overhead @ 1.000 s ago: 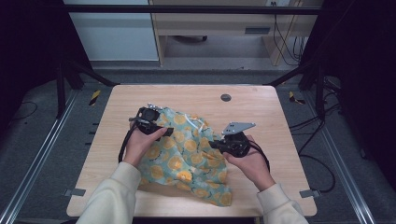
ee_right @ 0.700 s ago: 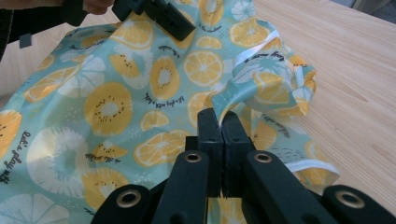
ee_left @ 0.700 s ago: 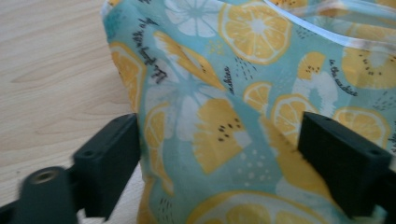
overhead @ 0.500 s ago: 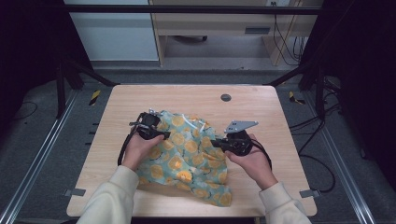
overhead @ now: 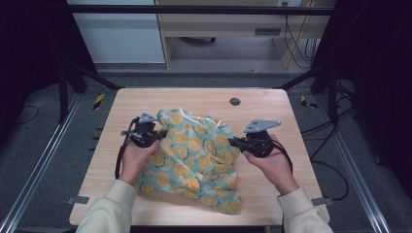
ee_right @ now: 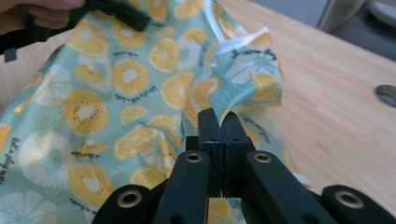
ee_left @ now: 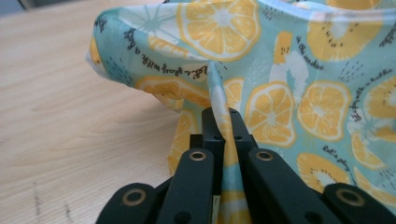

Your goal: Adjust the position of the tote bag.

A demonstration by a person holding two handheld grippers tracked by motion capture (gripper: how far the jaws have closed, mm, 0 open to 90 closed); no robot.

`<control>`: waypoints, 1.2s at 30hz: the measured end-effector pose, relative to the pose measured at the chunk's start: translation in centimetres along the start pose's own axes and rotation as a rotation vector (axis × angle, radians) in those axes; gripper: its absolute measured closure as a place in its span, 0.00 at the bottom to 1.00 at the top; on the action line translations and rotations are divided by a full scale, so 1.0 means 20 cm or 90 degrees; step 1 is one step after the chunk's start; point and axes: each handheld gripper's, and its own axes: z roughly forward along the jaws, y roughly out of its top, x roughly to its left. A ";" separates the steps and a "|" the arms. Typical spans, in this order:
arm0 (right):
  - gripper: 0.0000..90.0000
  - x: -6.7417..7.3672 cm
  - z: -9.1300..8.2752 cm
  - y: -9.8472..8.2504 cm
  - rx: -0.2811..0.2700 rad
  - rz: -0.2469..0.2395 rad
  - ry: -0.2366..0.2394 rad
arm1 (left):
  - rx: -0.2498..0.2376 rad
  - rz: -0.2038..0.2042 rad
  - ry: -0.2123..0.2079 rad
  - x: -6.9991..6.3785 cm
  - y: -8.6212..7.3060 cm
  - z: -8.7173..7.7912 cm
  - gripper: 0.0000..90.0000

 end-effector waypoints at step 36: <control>1.00 0.11 -0.28 -0.19 -0.126 0.004 -0.068 | -0.213 0.040 -0.034 -0.07 -0.24 -0.48 1.00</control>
